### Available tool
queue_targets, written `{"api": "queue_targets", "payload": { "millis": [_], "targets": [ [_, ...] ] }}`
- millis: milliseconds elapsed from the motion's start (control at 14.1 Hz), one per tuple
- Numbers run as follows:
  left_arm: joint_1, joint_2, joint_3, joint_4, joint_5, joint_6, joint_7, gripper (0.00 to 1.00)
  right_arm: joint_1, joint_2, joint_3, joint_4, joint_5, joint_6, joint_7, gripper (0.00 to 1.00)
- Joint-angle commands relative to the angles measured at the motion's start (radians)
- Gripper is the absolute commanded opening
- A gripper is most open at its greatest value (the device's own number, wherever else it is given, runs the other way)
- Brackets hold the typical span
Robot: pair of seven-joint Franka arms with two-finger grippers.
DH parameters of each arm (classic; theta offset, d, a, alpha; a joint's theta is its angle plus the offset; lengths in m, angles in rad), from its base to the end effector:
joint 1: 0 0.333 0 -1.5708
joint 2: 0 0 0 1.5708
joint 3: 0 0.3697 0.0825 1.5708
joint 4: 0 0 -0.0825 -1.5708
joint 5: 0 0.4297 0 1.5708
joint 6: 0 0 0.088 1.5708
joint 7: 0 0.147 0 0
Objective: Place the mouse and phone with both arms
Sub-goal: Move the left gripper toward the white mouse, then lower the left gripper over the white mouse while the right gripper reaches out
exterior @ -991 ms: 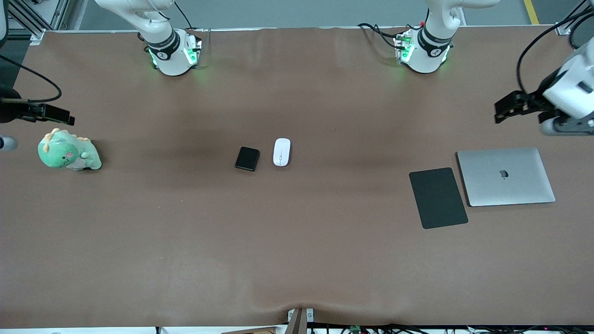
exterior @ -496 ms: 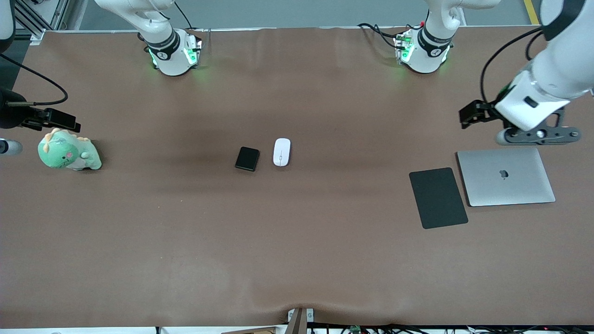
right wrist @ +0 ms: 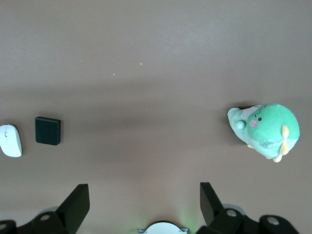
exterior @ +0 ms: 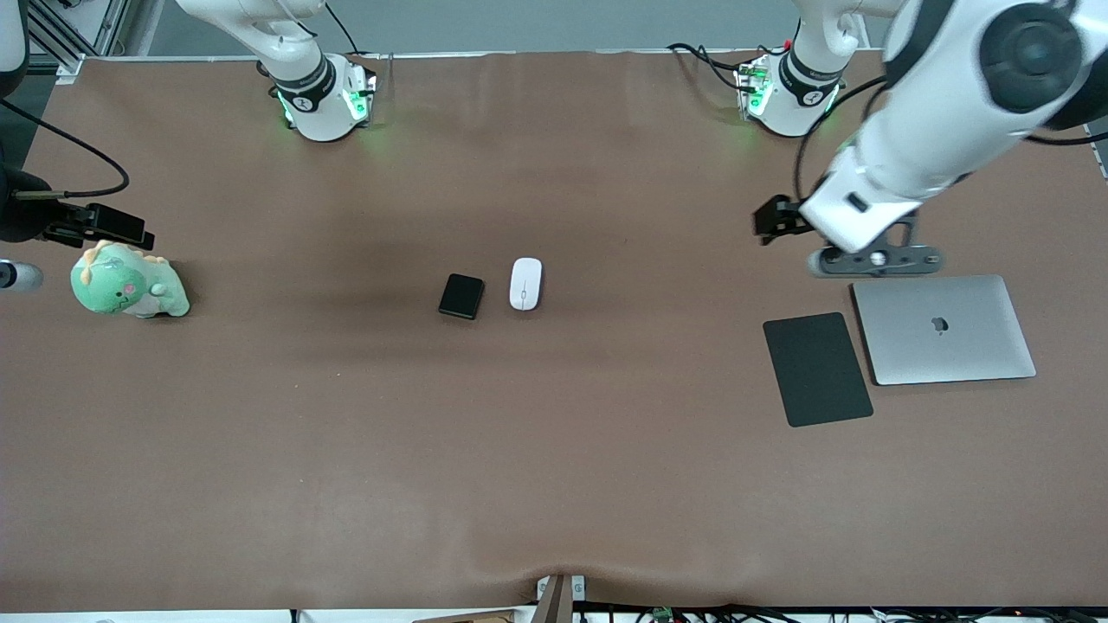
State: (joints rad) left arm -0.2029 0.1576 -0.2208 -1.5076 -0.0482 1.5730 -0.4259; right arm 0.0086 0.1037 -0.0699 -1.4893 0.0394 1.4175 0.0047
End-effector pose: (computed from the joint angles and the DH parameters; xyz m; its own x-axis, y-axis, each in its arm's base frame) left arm 0.5922 -0.2638 0.5750 0.9934 0.0033 -0.1144 0.0078 -0.9992 0.0385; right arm 0.6120 -0.0291 0.6052 0.9828 -0.0599 -0.1744 -0.0663 -0.9973 -0.0313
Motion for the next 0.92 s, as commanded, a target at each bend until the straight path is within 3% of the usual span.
{"api": "queue_targets", "payload": {
  "millis": [0, 212, 850],
  "targets": [
    [0.005, 0.031, -0.073, -0.019, -0.016, 0.080, -0.111, 1.00, -0.012, 0.011, -0.001, 0.018, 0.017, -0.005, -0.006, 1.00],
    [-0.007, 0.049, -0.133, -0.077, -0.009, 0.188, -0.210, 1.00, -0.015, 0.011, -0.004, 0.017, 0.017, -0.006, -0.006, 1.00],
    [-0.211, 0.201, -0.134, -0.114, 0.053, 0.430, -0.464, 1.00, 0.010, 0.036, -0.001, 0.017, 0.010, 0.001, 0.001, 1.00]
  ]
}}
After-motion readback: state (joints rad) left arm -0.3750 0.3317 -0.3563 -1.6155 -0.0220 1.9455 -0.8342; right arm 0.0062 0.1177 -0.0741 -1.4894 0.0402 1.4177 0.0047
